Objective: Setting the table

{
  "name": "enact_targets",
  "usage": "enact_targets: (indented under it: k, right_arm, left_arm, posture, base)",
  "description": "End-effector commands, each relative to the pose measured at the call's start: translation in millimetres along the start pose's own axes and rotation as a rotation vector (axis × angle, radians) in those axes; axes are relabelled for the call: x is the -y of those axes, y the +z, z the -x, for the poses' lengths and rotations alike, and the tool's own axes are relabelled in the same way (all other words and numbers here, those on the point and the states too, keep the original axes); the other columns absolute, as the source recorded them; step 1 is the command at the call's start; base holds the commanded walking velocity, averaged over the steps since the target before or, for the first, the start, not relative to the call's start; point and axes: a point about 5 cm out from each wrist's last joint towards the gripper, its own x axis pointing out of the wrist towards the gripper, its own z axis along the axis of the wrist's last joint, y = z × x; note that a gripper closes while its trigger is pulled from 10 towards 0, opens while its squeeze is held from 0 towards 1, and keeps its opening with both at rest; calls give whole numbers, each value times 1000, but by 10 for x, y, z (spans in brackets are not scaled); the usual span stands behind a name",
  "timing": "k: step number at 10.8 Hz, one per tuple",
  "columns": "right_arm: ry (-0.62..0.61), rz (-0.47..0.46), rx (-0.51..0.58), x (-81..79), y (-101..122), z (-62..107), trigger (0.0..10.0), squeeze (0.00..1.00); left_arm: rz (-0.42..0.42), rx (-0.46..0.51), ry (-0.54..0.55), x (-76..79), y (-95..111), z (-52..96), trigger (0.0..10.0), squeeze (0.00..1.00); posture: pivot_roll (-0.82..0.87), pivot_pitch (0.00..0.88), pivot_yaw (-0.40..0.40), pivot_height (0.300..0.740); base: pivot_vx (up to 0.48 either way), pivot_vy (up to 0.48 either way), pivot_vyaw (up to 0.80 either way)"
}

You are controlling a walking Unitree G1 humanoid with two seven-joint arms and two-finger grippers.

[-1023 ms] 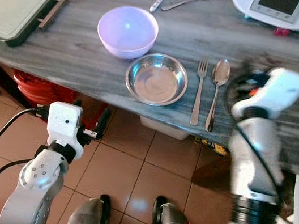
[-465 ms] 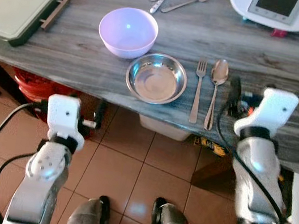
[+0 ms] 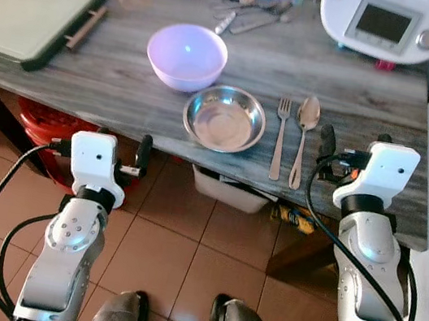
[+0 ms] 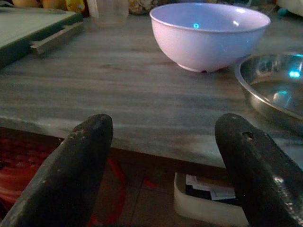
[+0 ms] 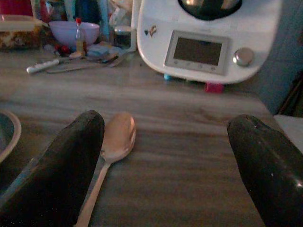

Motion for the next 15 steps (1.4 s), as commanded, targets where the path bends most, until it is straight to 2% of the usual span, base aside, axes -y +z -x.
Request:
enact_targets:
  k: [1,2,3,8,10,11,12,13,15]
  right_arm:
    - [-13,6,5,35,3,5,10000,1000]
    - [-13,6,0,41,-11,2,10000,949]
    - [-14,7,-10,46,-28,10,10000,0]
    - [-11,1,-45,45,-108,39,10000,0]
    - [-58,114,-86,65,-187,13,10000,0]
    - [-49,64,-99,43,-216,19,10000,0]
    - [-63,103,-74,48,-196,20,10000,0]
    - [-41,43,-113,16,-234,54,10000,0]
    - [-2,0,-106,-21,-218,68,10000,0]
  left_arm:
    - [5,-6,5,-12,-33,1,10000,0]
    - [6,-4,3,0,-39,-11,10000,0]
    - [8,-2,1,6,-43,-19,10000,0]
    - [1,1,-6,4,-48,-38,10000,0]
    - [2,1,-12,19,-49,-47,10000,0]
    - [3,1,-14,23,-50,-52,10000,0]
    - [3,2,-15,27,-48,-44,10000,0]
    - [3,-2,-18,36,-64,-25,10000,0]
    - [1,-3,-22,47,-64,-29,10000,0]
  posture:
    - [-24,109,1,740]
    - [-27,102,0,740]
    - [-29,98,0,740]
    - [-28,99,4,740]
    - [-30,101,5,740]
    - [-30,102,5,740]
    - [-33,110,6,740]
    - [-34,113,5,740]
    - [-34,119,4,740]
  base:
    - [-244,0,0]
    - [-255,0,0]
    - [-259,0,0]
    - [-296,0,0]
    - [-292,0,0]
    - [-289,0,0]
    - [-292,0,0]
    - [-281,0,0]
    - [-270,0,0]
